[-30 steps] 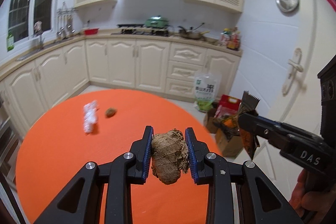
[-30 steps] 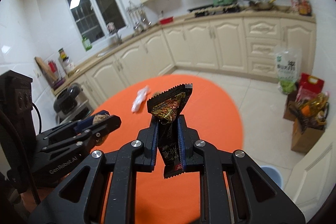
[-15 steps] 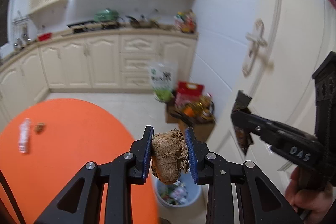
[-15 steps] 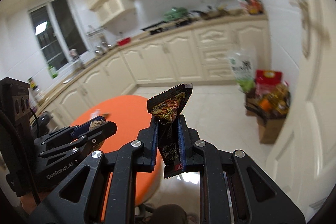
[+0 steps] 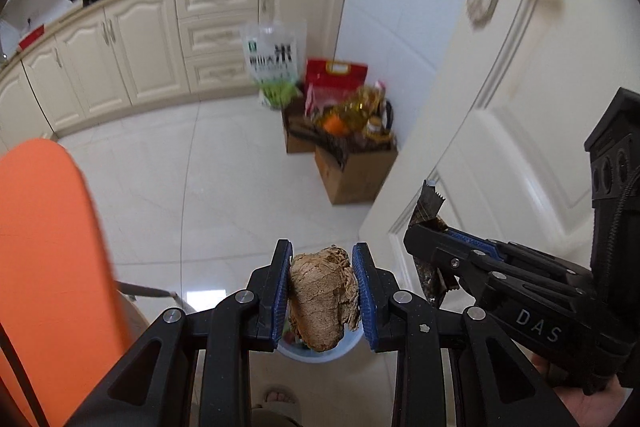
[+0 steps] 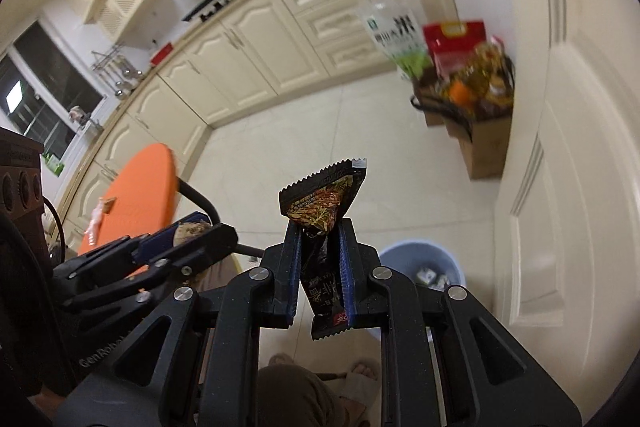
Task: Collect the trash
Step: 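Carry the brown lump and black packet over the blue bin and open both grippers, then return both tools to the orange table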
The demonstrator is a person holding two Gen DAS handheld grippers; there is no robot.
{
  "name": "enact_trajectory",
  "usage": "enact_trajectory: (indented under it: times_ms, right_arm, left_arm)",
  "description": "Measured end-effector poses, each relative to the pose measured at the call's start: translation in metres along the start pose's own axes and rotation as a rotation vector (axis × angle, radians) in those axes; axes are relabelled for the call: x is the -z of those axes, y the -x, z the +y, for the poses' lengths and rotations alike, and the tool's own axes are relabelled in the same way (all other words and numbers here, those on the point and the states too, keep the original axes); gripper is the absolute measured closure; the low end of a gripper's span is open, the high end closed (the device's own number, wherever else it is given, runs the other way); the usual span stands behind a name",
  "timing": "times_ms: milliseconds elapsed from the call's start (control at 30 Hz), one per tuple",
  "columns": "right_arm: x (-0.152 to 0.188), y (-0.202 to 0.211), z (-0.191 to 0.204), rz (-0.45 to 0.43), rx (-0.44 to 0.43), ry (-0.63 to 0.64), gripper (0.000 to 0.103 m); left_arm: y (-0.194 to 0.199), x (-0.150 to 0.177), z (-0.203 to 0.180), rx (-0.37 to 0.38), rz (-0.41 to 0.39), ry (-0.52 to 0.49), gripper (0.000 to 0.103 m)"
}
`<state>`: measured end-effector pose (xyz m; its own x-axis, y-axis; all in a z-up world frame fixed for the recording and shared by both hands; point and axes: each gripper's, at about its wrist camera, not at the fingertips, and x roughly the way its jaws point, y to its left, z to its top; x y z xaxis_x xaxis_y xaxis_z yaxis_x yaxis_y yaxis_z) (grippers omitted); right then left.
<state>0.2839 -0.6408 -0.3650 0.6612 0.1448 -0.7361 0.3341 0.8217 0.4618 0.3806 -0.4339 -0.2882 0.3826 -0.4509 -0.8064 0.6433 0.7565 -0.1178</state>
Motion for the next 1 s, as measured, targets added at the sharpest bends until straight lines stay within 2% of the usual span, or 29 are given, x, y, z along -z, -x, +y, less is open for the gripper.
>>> enact_trajectory:
  times_ms: [167, 233, 300, 333, 367, 400, 533, 600, 700, 867, 1000]
  right_arm:
    - [-0.001, -0.023, -0.028, 0.035, 0.013, -0.053, 0.078]
    - [0.0, -0.028, -0.036, 0.041, 0.022, -0.077, 0.072]
    - [0.0, -0.028, -0.045, 0.036, 0.019, -0.103, 0.072]
    - [0.0, -0.028, -0.047, 0.034, 0.021, -0.11, 0.07]
    - [-0.001, -0.027, -0.05, 0.03, 0.026, -0.117, 0.061]
    - [-0.001, -0.025, -0.053, 0.025, 0.033, -0.121, 0.052]
    - [0.0, -0.017, -0.054, 0.013, 0.045, -0.128, 0.039]
    - [0.0, -0.012, -0.051, 0.006, 0.05, -0.128, 0.019]
    - [0.001, -0.006, -0.046, -0.004, 0.07, -0.142, 0.002]
    - [0.0, 0.01, -0.036, -0.023, 0.102, -0.164, 0.0]
    - [0.0, 0.031, -0.017, -0.066, 0.088, -0.15, 0.0]
  left_arm:
    - [-0.06, -0.049, -0.003, -0.011, 0.109, -0.018, 0.074]
    - [-0.081, -0.068, -0.008, -0.032, 0.132, -0.028, 0.063]
    - [-0.091, -0.082, -0.009, -0.04, 0.137, -0.028, 0.031]
    - [-0.093, -0.083, -0.008, -0.044, 0.136, -0.026, 0.024]
    - [-0.096, -0.089, -0.009, -0.054, 0.131, -0.017, 0.015]
    - [-0.095, -0.089, -0.008, -0.058, 0.126, -0.012, 0.013]
    - [-0.097, -0.087, -0.009, -0.075, 0.121, -0.012, 0.007]
    - [-0.087, -0.08, -0.011, -0.092, 0.106, -0.018, 0.004]
    - [-0.068, -0.067, -0.01, -0.097, 0.079, -0.028, 0.001]
    - [-0.027, -0.043, -0.012, -0.108, 0.02, -0.048, 0.001]
    - [0.012, -0.024, -0.006, -0.122, -0.041, -0.037, 0.001]
